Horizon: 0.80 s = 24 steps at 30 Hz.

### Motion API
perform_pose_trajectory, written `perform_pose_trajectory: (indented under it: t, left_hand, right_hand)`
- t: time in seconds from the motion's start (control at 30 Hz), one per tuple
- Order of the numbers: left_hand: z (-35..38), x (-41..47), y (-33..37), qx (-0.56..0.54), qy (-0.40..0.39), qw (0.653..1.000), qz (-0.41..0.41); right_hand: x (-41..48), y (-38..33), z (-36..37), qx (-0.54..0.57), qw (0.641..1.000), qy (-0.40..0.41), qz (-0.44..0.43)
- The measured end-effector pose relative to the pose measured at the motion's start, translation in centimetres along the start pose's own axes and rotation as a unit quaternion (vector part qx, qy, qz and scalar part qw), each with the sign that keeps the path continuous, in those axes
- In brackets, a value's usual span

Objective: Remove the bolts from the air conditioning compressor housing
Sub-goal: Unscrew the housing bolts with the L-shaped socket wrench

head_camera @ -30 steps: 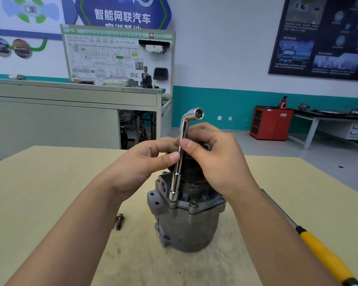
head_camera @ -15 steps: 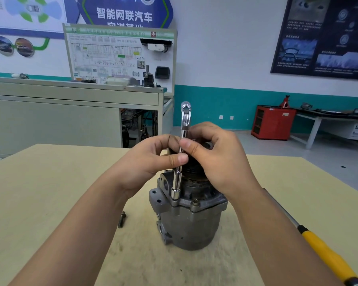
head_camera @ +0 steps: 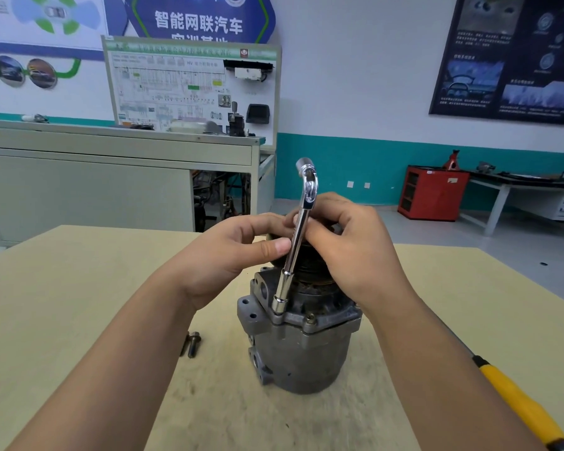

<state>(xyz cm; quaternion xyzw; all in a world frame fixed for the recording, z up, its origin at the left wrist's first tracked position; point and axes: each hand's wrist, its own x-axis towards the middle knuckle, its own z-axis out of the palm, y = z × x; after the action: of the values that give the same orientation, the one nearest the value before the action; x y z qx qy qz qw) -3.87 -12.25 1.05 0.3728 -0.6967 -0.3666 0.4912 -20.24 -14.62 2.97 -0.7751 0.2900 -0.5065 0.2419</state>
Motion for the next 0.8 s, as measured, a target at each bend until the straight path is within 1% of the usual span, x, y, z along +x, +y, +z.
perform_pose_trajectory:
  t: [0.17, 0.23, 0.4, 0.53, 0.6, 0.7, 0.8]
  left_hand:
    - [0.18, 0.15, -0.22, 0.007, 0.015, 1.000, 0.015]
    - [0.30, 0.16, -0.28, -0.003, 0.018, 1.000, 0.017]
    - [0.15, 0.16, -0.73, 0.005, 0.023, 1.000, 0.020]
    - [0.16, 0.08, -0.58, -0.018, 0.023, 0.999, 0.019]
    - [0.18, 0.07, -0.58, -0.021, 0.029, 0.999, 0.018]
    - [0.17, 0.19, -0.74, -0.009, 0.047, 0.999, 0.008]
    - [0.25, 0.10, -0.43, 0.001, 0.029, 1.000, 0.008]
  right_hand:
    - [-0.19, -0.04, 0.80, -0.025, 0.998, 0.049, 0.029]
    - [-0.29, -0.15, 0.85, -0.027, 0.998, 0.048, 0.032]
    - [-0.59, -0.45, 0.52, 0.037, 0.999, 0.018, 0.033]
    - [-0.72, -0.30, 0.86, -0.002, 0.998, 0.042, 0.048]
    - [-0.71, -0.31, 0.91, -0.004, 0.998, 0.049, 0.040]
    - [-0.51, -0.23, 0.71, 0.006, 0.999, 0.042, 0.005]
    - [-0.38, -0.23, 0.52, 0.018, 1.000, 0.017, -0.017]
